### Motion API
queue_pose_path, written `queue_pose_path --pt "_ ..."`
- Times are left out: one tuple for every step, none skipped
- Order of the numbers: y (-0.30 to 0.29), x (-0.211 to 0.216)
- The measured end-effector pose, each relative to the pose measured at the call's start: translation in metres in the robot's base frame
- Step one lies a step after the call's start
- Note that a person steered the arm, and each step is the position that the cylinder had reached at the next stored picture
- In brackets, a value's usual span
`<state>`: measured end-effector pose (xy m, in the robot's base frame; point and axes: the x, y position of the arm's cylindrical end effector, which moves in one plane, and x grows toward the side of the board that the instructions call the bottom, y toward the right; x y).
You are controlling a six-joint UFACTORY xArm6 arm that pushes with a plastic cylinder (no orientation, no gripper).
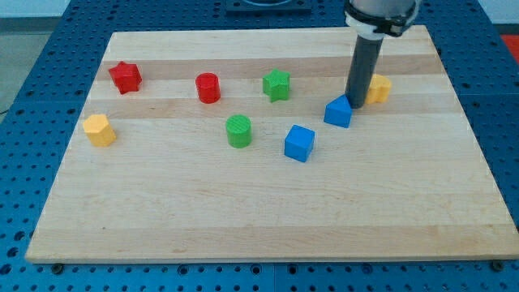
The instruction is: Slide the triangle to the top left of the heart
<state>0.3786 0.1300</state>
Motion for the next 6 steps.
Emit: queue_pose_path --pt "0.002 0.021" --pt "0.001 0.047" --pt "0.001 0.070" --pt "-0.005 0.082" --pt "-0.023 0.067" --pt "-0.033 0.018"
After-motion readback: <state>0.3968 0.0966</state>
